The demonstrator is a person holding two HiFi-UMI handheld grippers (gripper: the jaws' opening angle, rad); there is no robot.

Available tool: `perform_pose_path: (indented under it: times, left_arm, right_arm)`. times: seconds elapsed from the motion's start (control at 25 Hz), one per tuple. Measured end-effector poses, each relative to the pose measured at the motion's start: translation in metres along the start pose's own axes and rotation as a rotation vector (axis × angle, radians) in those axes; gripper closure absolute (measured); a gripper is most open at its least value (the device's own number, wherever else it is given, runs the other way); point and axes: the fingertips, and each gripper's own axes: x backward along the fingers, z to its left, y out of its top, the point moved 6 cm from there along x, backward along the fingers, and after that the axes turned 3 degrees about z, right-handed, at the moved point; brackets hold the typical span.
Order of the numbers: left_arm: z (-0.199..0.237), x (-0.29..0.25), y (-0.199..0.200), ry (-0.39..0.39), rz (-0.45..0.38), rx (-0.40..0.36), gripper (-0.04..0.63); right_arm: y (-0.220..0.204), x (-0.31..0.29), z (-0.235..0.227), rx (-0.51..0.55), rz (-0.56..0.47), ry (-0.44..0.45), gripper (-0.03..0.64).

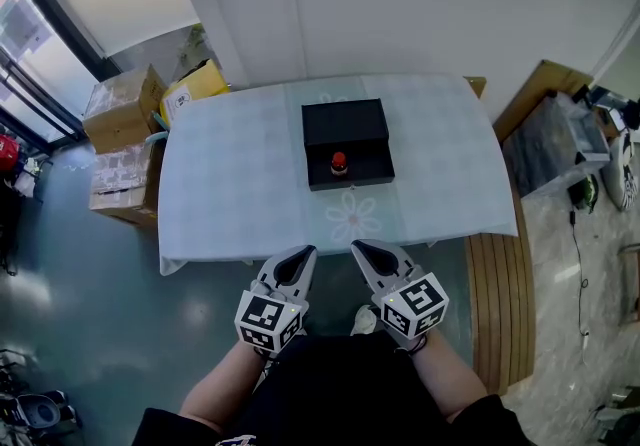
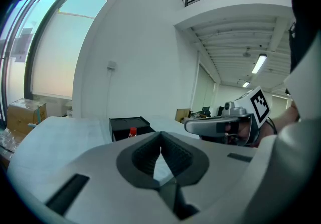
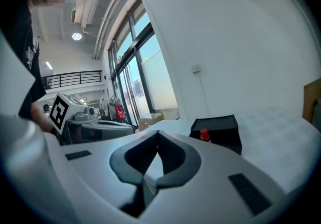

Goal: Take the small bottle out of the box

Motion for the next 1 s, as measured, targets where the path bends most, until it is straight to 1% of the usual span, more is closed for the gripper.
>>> perform_pose_path:
  times: [0.48,1.0]
  left_arm:
    - [0.031,0.025,0.001,-0.008,-0.003,-0.008,0.566]
    - [0.057,0.045,0.001,-0.044,-0.03,0.002,0.566]
  right_arm:
    - [0.004,-0.027,0.029,0.008,-0.008,-0.008,0.594]
    - [0.013,-0.045,0.053,0.034,0.0,-0.052,0.594]
